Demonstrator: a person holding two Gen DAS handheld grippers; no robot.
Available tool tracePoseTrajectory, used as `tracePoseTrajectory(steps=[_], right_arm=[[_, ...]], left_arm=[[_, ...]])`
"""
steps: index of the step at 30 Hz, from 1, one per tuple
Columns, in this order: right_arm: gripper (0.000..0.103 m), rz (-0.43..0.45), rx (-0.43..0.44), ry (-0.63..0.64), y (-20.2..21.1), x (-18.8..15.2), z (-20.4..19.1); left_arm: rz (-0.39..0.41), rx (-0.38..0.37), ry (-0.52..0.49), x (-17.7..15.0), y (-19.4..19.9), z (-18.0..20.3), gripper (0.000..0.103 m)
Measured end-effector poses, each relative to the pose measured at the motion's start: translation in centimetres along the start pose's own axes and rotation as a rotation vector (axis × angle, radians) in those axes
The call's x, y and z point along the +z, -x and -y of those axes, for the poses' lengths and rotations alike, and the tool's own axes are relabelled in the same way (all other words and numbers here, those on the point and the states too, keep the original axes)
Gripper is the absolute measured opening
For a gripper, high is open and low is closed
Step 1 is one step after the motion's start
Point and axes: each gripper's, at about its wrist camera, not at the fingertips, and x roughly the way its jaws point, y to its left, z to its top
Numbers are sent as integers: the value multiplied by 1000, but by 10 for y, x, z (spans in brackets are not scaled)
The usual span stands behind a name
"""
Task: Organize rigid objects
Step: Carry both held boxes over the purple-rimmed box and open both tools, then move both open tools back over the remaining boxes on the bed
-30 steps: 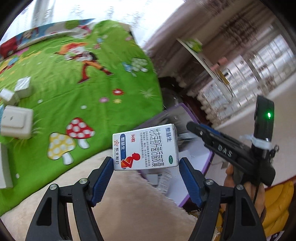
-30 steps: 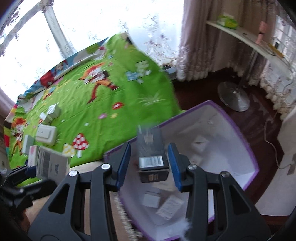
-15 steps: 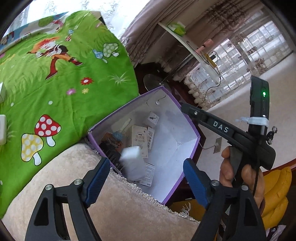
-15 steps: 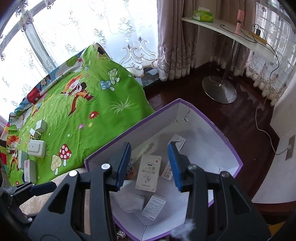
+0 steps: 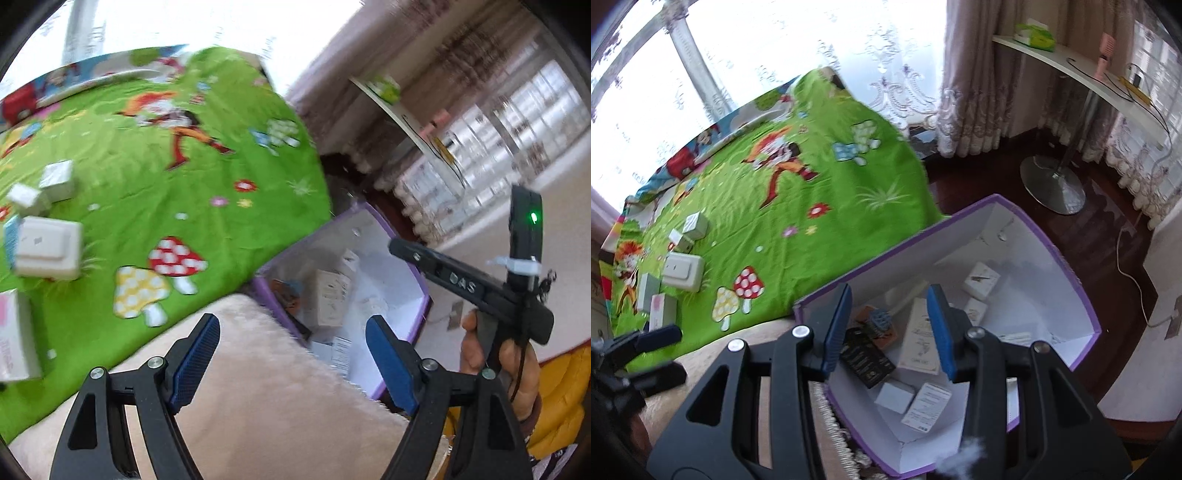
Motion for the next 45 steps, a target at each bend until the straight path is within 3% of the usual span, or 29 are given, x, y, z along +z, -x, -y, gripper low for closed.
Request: tracePoseTrajectory(steps=[14,25,29,45], right_arm=[[48,-46,67,182,-14,-4,-85],[55,-99,103,358,-33,-12,-150],[56,-125,124,421,-45,-16,-174],[62,-210,191,662,-94,-22,-263]], left_arm=[[153,88,213,-26,70,-112,82],[214,233,426,-58,109,-207,82],[190,283,446,-61,106,-219,82],[-1,452,327,-44,61,-225,82]])
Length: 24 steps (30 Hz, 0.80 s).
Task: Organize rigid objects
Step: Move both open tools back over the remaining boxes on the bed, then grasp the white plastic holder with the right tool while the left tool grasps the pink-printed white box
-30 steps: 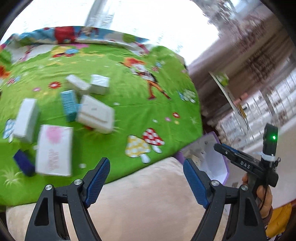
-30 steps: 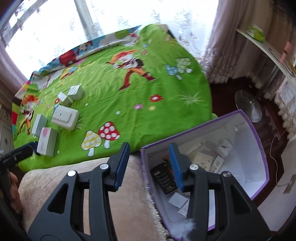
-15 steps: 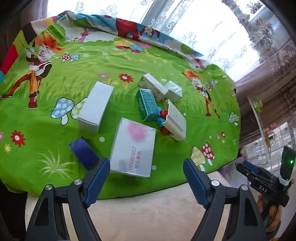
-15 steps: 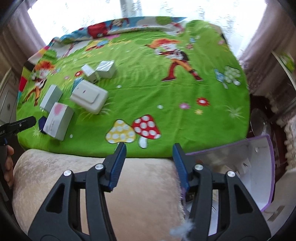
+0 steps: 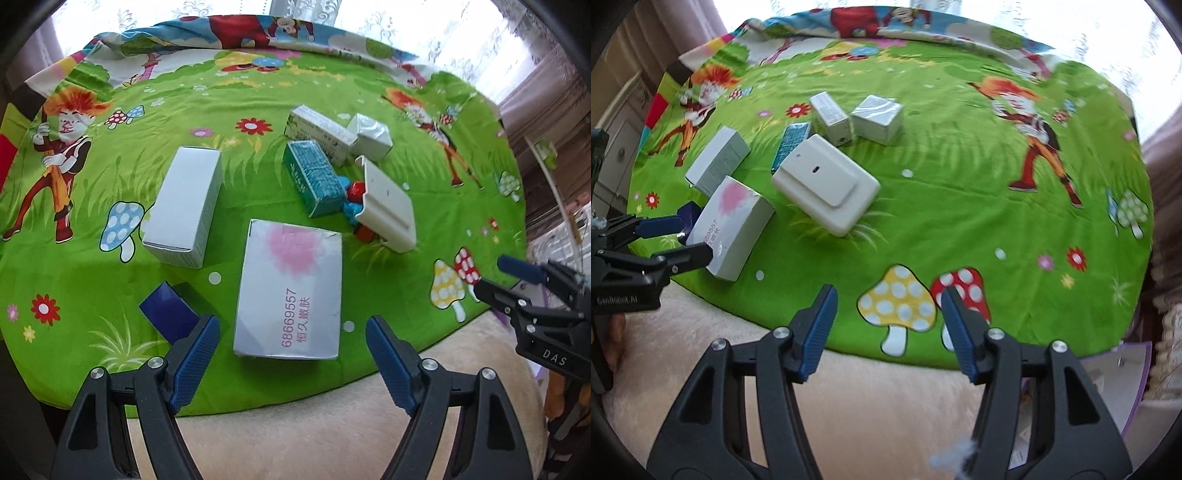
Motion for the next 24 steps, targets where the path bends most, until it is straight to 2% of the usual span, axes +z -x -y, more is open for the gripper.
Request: tracePoseTrajectory(steps=[3,7,10,13,15,22,24], right_arm=[[63,-7,28,53,-9,8,-9],[69,-16,86,137,-23,18,-18],[70,-28,113,212,-34,28,-23],[71,-9,111,313,-40,41,-28],[71,-9,123,337,-44,49,-28],[71,-45,223,418,-64,68,-37],[76,-40,222,442,-67,71,-42]], left_arm=[[-21,25,-29,2,-7,4,82],[-44,69,-84,5,-20,12,82],[-54,103,-119,3,-28,17,68],[-34,94,-117,1,-27,17,68],[-12,87,-113,-1,-22,15,68],[56,67,-82,-5,-7,10,68],[53,61,-79,-5,-7,10,68]])
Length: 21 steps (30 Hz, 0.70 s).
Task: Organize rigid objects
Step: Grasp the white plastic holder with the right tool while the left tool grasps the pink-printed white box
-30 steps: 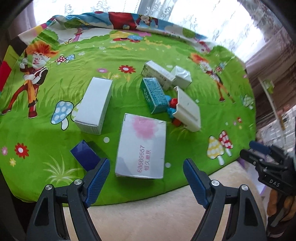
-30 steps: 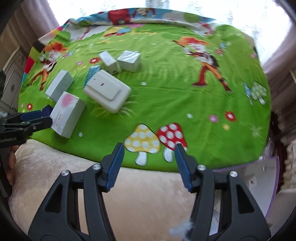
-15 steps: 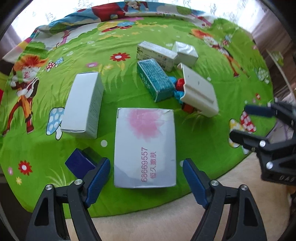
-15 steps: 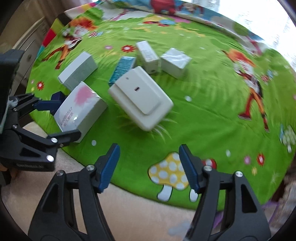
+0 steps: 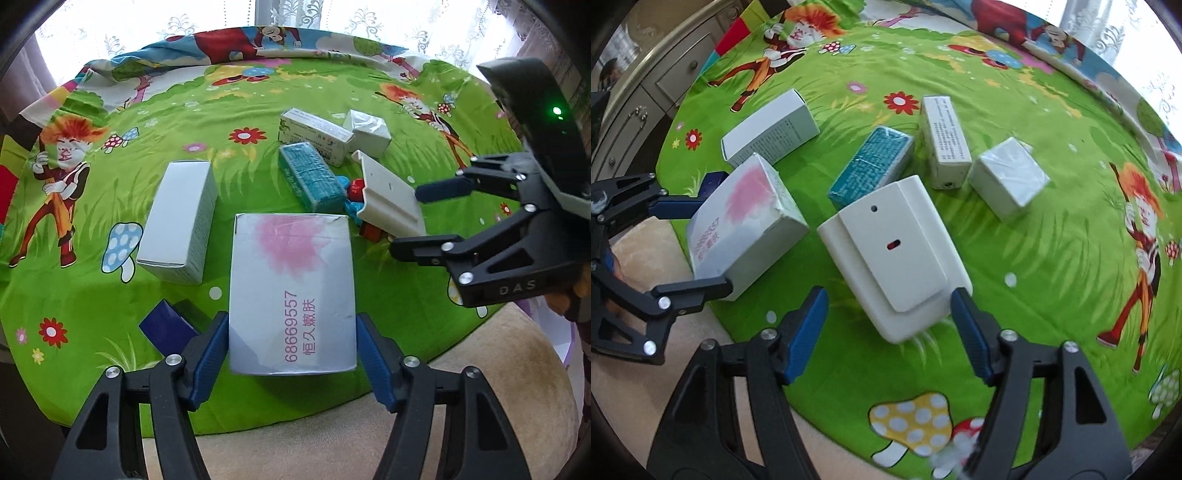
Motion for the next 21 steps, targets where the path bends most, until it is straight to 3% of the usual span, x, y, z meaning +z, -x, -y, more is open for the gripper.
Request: tracePoseTrajectory(steps=[21], right_arm=[[79,2,-55,129,-16,19,2]], left_arm=[[-27,-15,28,0,-10,-4,68]])
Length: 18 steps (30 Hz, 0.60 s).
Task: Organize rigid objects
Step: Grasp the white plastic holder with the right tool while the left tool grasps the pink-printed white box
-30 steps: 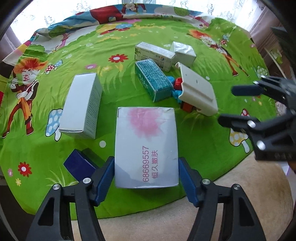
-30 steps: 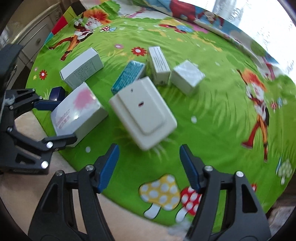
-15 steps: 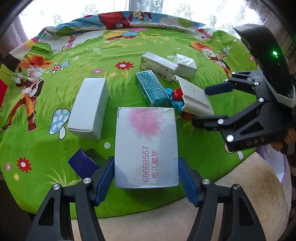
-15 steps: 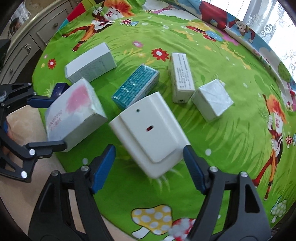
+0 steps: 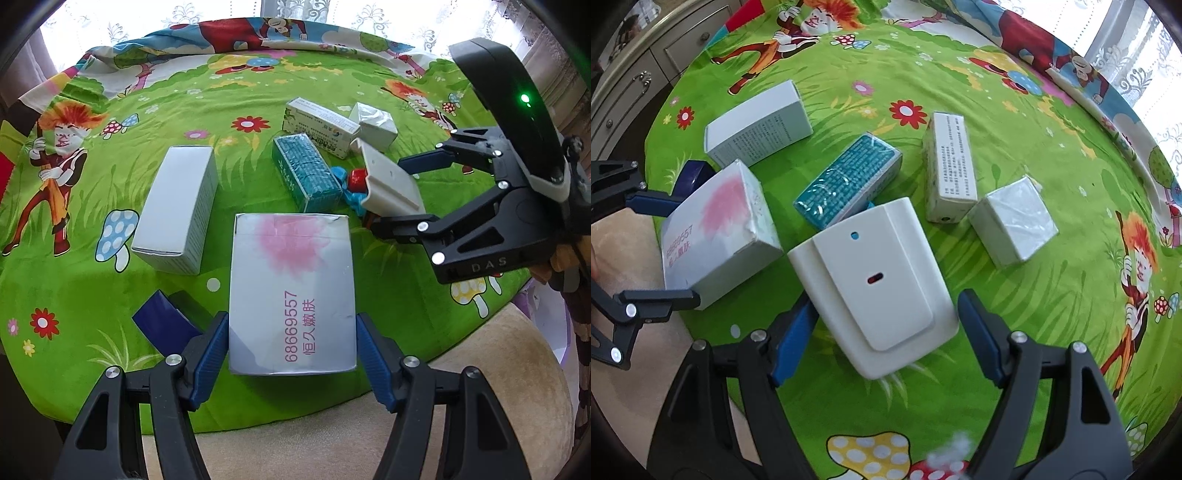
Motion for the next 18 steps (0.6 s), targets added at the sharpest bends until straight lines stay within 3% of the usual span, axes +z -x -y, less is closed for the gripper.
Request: tracePoseTrajectory(steps=[7,13,18], right_arm=[[79,8,-2,1,-7,1,3],[70,34,-107,-37,1,-8,-3],[70,64,-119,-117,24,-28,-4]], left_arm=[[-8,0,4,1,-2,0,68],[9,-2,12,1,1,-2,68],[42,4,15,1,9,-3,68]])
